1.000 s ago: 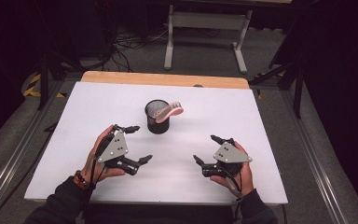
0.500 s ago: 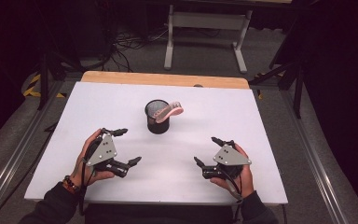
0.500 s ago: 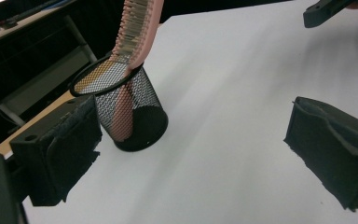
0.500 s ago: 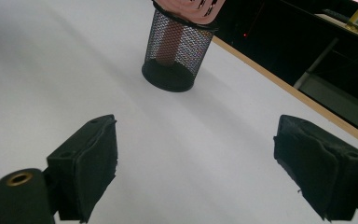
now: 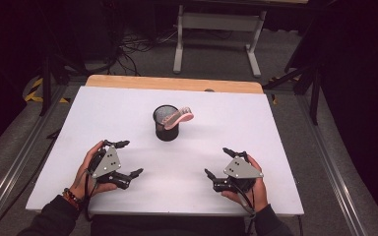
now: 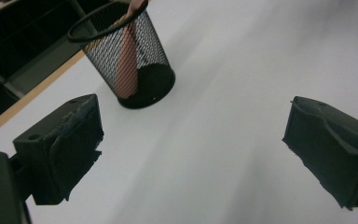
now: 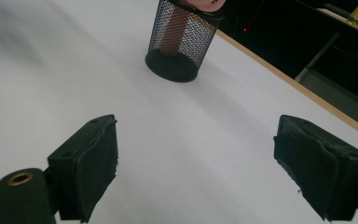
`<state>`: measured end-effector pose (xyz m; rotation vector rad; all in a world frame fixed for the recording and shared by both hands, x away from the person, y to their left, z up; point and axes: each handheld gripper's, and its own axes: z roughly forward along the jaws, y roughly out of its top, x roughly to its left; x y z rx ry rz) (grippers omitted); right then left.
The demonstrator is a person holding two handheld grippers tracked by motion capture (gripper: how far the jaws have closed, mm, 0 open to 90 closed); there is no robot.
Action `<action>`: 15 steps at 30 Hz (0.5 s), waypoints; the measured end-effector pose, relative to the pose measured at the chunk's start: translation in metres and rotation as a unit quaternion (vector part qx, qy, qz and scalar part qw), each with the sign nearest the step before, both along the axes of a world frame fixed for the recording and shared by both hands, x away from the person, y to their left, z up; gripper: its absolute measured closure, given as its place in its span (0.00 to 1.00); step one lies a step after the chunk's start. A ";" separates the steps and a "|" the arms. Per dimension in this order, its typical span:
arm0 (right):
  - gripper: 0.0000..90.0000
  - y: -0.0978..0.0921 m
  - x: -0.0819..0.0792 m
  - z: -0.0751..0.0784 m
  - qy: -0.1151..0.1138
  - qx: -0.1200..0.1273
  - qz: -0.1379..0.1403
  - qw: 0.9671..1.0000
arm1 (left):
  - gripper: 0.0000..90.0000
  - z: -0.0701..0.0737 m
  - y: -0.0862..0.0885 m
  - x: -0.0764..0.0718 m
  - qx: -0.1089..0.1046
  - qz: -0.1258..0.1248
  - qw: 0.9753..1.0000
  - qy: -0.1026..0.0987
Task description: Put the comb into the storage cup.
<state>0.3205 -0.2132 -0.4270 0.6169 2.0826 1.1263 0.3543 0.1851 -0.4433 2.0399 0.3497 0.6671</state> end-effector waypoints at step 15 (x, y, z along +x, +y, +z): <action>0.15 -0.002 -0.001 -0.003 -0.007 0.004 -0.020 1.000 | 0.06 -0.014 0.038 -0.008 -0.056 0.044 0.997 0.028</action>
